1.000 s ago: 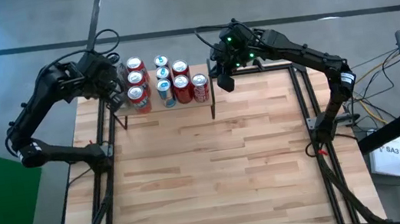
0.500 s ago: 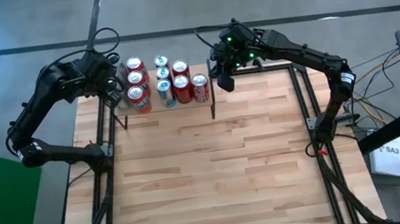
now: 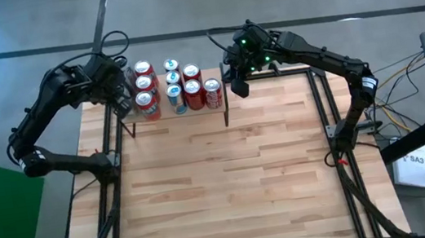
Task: Place canned beverage on shelf
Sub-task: Adjust the white pink soda can on the shelf
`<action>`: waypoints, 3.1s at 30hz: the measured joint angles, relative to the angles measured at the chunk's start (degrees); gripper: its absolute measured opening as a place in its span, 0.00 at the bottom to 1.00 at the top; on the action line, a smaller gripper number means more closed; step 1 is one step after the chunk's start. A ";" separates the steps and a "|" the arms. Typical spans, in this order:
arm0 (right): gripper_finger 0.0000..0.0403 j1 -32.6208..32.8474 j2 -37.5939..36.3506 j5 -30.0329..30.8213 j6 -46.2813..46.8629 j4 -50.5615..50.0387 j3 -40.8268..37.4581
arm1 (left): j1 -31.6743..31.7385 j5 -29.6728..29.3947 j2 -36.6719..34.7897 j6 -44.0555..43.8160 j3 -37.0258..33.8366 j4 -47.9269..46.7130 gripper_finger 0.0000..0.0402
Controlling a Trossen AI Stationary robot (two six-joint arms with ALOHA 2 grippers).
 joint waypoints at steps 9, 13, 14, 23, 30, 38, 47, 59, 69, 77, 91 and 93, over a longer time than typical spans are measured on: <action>0.02 0.27 -1.24 0.09 0.14 3.42 0.00 | 0.00 -4.30 -0.62 -0.50 1.89 0.01 0.00; 0.02 0.98 -2.09 0.12 1.43 9.19 0.07 | -0.21 -4.36 -3.36 -0.59 3.30 2.93 0.00; 0.02 1.29 -2.12 0.10 1.71 10.69 0.07 | -0.39 -4.33 -4.66 -0.61 3.26 4.90 0.00; 0.02 4.24 -0.83 -0.09 2.45 27.34 0.04 | -2.78 -5.00 -15.30 -6.19 -0.69 9.16 0.00; 0.02 4.11 -0.74 -0.03 1.40 30.37 0.04 | -2.71 -12.63 -13.81 -13.21 -5.32 0.42 0.00; 0.02 4.26 -0.74 -0.07 0.74 28.04 0.04 | -2.71 -13.31 -10.42 -14.54 -10.38 1.09 0.00; 0.02 4.50 -0.74 -0.07 1.02 26.64 0.04 | -2.71 -13.52 -12.00 -14.52 -10.62 3.83 0.00; 0.02 4.50 -0.74 -0.07 1.73 26.58 0.02 | -2.73 -13.59 -11.94 -13.53 -11.11 5.68 0.00; 0.02 4.50 -0.74 -0.07 1.73 25.97 -0.06 | -2.71 -13.65 -10.25 -12.79 -12.76 7.28 0.00; 0.02 4.50 -0.74 -0.07 1.73 25.99 -0.06 | -2.75 -12.49 -10.75 -12.83 -12.76 7.26 0.00; 0.02 4.50 -0.74 -0.07 3.10 25.81 -0.04 | -2.74 -10.90 -12.53 -7.86 -9.57 8.57 0.00; 0.02 4.50 -0.74 -0.07 3.10 25.79 -0.05 | -2.73 -7.56 -12.36 -6.58 -9.49 8.94 0.00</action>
